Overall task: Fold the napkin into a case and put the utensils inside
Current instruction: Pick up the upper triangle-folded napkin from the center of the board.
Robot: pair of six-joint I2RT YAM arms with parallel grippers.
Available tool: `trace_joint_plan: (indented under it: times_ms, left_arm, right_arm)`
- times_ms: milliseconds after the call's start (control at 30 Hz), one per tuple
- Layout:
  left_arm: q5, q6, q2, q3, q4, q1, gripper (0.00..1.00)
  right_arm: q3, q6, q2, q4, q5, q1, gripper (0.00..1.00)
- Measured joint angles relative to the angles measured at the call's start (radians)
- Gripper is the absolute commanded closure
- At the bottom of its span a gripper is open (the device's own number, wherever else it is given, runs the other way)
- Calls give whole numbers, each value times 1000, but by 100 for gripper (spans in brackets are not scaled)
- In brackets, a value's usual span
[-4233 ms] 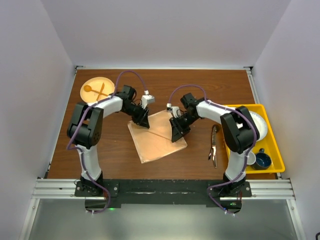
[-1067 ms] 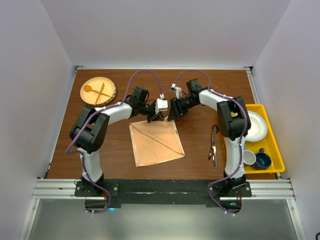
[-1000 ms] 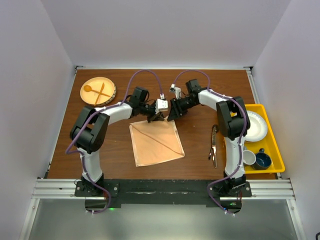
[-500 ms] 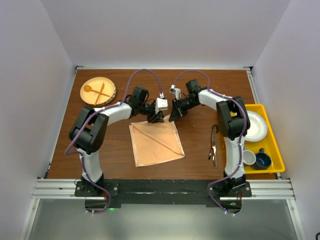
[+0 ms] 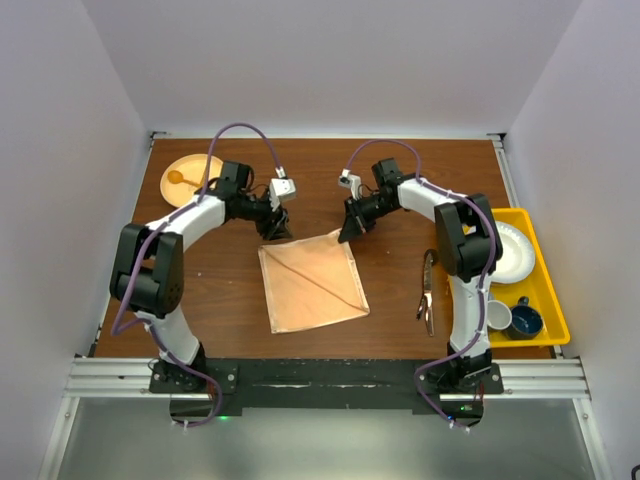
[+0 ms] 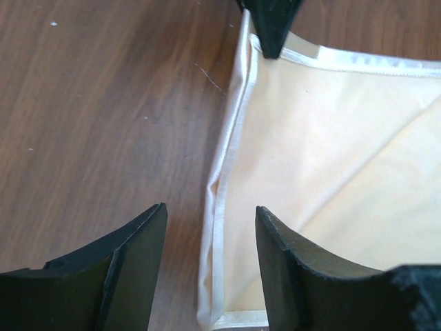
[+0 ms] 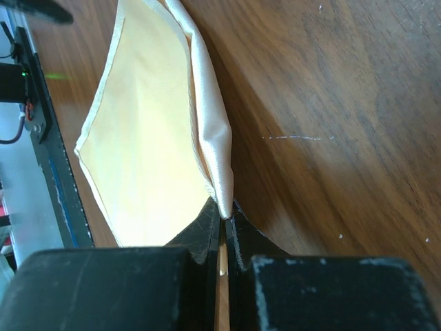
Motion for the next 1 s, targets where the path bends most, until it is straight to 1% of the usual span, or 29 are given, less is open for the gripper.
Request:
trace_joint_plan:
  times_ms: [100,300,500,633,833,1000]
  left_arm:
    - [3,42,23,21,-75,8,37]
    - [-2,156,174,185,-283,78,37]
    - [10,202,237,218,-432,117,37]
    - [31,199,273,220,-475,120,37]
    - [52,187,290,222,-480,133,40]
    - [74,180,319,248,-502,153,38]
  right_arm:
    - [0,-14,-1,0,6,0,100]
    - [-34,-70,-56,-1,8,5,100]
    - [-66,-135,-132,8,13,35,100]
    - [-92,-197,-186,8,15,58,100]
    - [-120,-271,-238,8,15,76,100]
    - [-137,-319,-266,8,15,78,100]
